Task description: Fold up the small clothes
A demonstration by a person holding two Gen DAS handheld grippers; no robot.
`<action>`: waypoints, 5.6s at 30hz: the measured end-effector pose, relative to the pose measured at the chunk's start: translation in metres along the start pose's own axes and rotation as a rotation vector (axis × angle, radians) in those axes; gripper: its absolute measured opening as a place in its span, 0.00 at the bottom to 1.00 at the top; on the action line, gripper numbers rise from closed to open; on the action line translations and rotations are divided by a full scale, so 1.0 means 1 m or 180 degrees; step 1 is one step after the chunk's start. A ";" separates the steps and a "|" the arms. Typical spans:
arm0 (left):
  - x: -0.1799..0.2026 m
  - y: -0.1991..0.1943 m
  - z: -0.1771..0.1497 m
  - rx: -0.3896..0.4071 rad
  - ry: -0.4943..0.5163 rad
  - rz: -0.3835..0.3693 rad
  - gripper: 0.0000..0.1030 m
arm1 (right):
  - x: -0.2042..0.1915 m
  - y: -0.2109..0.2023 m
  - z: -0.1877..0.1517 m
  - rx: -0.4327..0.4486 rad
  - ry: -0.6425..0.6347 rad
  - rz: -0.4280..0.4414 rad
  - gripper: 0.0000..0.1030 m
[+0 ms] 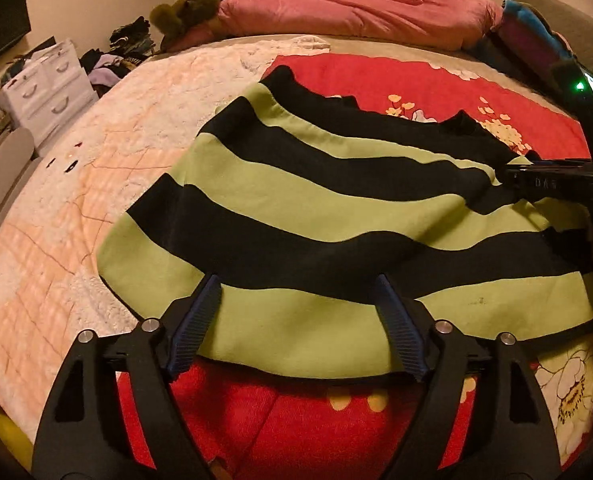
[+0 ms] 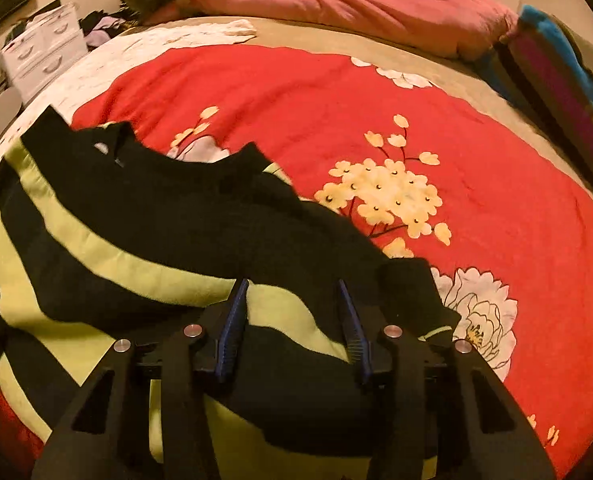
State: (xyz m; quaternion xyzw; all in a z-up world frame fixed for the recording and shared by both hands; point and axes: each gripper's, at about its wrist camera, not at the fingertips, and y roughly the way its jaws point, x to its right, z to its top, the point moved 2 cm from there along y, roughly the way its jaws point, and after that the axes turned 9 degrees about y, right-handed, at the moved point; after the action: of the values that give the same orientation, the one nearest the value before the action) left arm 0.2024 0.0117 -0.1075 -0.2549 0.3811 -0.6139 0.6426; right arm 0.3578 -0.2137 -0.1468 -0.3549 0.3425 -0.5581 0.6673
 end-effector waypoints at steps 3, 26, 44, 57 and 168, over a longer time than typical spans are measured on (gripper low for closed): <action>-0.001 0.001 -0.001 -0.0001 -0.0027 -0.0028 0.71 | 0.002 0.002 0.000 0.0001 0.0062 0.0044 0.44; -0.013 -0.014 0.003 0.0183 -0.0206 -0.0030 0.78 | 0.029 -0.099 -0.098 0.0158 0.0314 0.0632 0.68; -0.022 -0.022 0.003 0.0262 -0.0286 0.0046 0.87 | 0.049 -0.099 -0.116 0.0037 0.0714 0.0723 0.77; -0.037 -0.037 0.002 0.0375 -0.0461 0.0178 0.91 | 0.054 -0.161 -0.099 0.0591 0.0690 0.0683 0.94; -0.173 0.034 0.053 0.0165 -0.1253 -0.1058 0.91 | -0.211 -0.090 -0.085 0.0922 -0.1028 0.1030 0.14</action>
State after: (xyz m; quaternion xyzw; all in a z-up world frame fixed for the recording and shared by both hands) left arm 0.2728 0.1778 -0.0729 -0.4120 0.1857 -0.6592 0.6010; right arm 0.2101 -0.0241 -0.1004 -0.2808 0.2006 -0.4235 0.8376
